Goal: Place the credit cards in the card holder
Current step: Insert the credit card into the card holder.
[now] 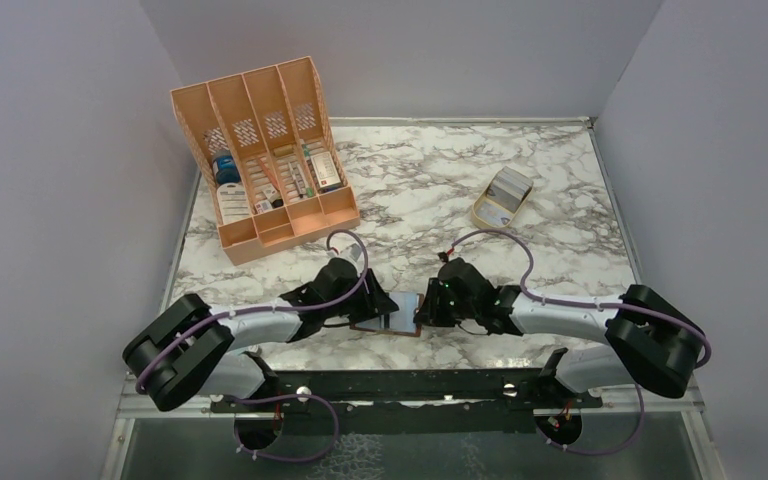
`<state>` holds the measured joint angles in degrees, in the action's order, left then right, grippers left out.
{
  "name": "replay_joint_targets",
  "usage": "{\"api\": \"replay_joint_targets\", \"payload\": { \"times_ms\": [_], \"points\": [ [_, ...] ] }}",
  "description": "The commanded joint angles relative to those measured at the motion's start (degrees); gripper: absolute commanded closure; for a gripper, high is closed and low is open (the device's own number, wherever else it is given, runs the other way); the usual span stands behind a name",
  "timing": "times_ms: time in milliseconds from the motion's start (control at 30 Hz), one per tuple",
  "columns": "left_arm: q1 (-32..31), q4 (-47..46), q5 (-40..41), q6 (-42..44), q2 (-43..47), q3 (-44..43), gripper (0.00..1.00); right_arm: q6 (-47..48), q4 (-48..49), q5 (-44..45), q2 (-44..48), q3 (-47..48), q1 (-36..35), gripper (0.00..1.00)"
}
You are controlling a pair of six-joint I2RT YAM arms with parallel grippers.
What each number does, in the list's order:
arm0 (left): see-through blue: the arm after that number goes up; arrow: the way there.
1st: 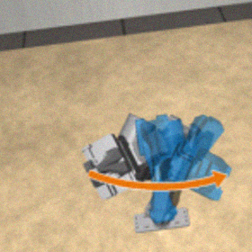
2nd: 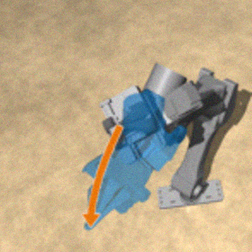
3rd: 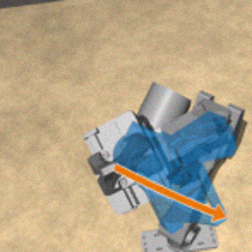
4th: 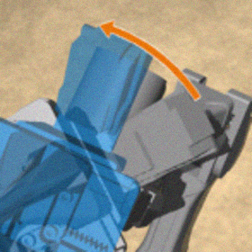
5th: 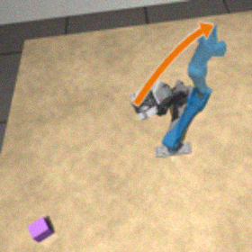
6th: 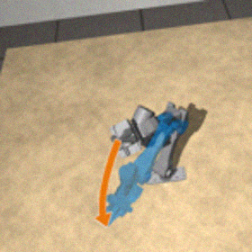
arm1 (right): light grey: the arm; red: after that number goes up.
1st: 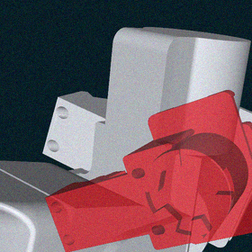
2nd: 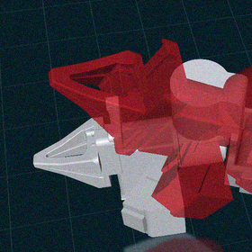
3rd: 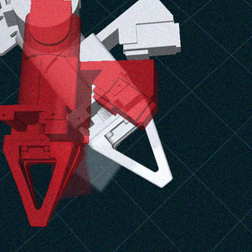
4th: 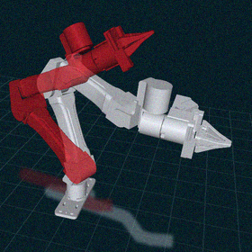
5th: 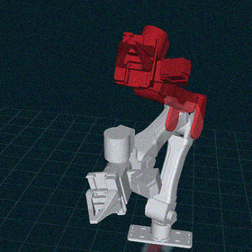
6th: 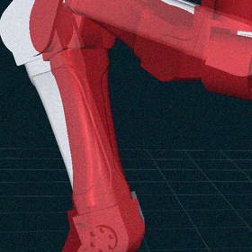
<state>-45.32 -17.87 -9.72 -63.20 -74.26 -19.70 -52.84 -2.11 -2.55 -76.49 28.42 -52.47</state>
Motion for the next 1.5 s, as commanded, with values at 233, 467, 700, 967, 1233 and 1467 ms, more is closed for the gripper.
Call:
{"api": "replay_joint_targets", "payload": {
  "times_ms": [233,467,700,967,1233,1467],
  "points": [
    [-3.05,0.69,-0.2,3.73,-4.83,-3.93,0.53,1.17,1.92,3.06,-0.57,-0.96,-0.31,0.84],
    [-3.1,2.47,2.95,2.32,-1.69,-2.56,0.5,2.39,-2.16,7.28,3.37,-0.73,-0.35,0.84],
    [-3.11,4.54,4.14,1.47,-0.42,-3.64,0.46,2.56,-0.87,7.01,3.19,-1.66,-0.34,0.85],
    [-3.11,6.79,6.68,1.28,0.11,-4.0,0.36,3.08,-1.23,7.1,3.63,-0.68,-0.35,0.85],
    [-3.11,6.56,8.26,1.08,2.73,-3.85,0.33,3.58,-2.79,7.65,4.65,1.18,-0.31,0.85],
    [-3.08,8.87,9.73,0.87,5.84,-3.89,0.31,3.74,-3.27,7.32,5.05,3.69,-0.35,0.77]
  ]
}}
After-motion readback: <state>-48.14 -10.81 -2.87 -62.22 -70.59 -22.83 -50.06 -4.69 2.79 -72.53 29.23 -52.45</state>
